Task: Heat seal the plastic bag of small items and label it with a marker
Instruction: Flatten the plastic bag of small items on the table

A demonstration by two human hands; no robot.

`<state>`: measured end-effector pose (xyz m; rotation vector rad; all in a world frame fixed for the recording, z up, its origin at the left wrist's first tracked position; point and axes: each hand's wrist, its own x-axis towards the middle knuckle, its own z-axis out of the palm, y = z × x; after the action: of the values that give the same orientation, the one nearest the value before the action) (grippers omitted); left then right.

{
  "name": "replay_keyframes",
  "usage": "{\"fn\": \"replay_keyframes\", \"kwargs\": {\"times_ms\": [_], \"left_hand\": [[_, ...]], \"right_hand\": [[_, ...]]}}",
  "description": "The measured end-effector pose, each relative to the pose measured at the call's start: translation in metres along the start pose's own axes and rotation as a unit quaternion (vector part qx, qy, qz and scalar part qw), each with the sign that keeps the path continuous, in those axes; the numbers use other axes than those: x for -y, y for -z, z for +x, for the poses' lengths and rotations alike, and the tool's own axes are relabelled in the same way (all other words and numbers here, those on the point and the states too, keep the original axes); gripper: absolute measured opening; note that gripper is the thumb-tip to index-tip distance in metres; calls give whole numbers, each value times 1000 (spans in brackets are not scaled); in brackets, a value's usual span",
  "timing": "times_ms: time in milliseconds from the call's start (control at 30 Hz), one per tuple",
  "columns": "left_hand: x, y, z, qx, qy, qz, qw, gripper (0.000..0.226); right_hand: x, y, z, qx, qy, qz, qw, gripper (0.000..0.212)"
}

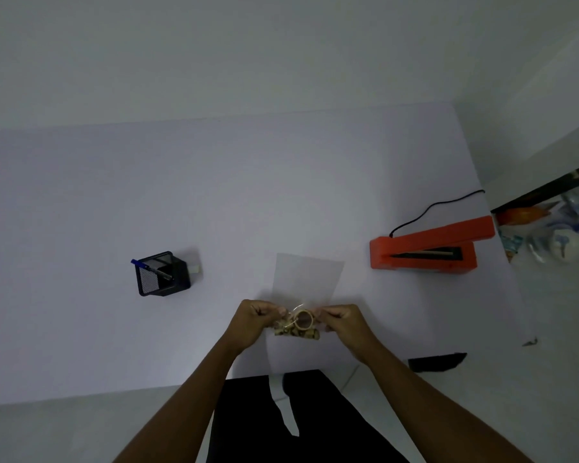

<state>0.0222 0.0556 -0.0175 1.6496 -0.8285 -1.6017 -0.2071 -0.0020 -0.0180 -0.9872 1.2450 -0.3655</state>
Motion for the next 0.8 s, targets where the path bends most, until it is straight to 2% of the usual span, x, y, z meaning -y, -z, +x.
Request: {"fn": "replay_keyframes", "kwargs": {"times_ms": [300,400,467,567,667,733,800], "left_hand": [[18,0,1,-8,56,12,998,29],[20,0,4,-60,99,16,993,22],[16,0,8,-98,104,65,988,26],[15,0,11,-147,82,199,965,41],[15,-5,8,-196,50,310,929,29],[11,-12,5,-181,-34,364,913,14],[9,-22,2,-121,-95,415,897,18]], "right_hand": [[-5,-13,4,-30,-64,19,997,9],[-9,-20,6,-44,-119,53,991,10],[-9,-23,9,-62,-151,70,984,18],[-6,-26,14,-72,-179,67,979,19],[-6,-27,17,-78,-188,45,978,18],[-8,-26,19,-82,-185,30,979,21],[-9,-26,20,-87,-178,23,980,24]]}}
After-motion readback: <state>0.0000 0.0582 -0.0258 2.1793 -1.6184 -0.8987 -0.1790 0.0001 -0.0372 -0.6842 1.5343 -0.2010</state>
